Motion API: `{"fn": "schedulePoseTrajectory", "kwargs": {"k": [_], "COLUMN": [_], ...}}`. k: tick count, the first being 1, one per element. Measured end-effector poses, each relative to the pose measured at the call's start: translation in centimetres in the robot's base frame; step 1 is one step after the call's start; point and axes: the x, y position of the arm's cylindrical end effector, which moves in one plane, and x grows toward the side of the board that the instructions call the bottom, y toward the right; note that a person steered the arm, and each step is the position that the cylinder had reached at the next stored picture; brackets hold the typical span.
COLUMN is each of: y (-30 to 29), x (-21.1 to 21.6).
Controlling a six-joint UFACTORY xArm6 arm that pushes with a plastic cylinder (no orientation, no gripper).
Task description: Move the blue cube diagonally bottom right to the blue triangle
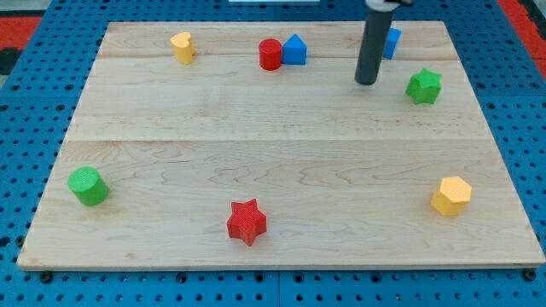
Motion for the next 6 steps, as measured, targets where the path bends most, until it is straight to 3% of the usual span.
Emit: {"fn": "schedulePoseTrajectory", "kwargs": {"k": [1, 2, 4, 5, 6], "y": [-0.2, -1.8, 4.0, 5.9, 1.6], "x": [-5.2, -7.4, -12.0, -8.7, -3.3]}}
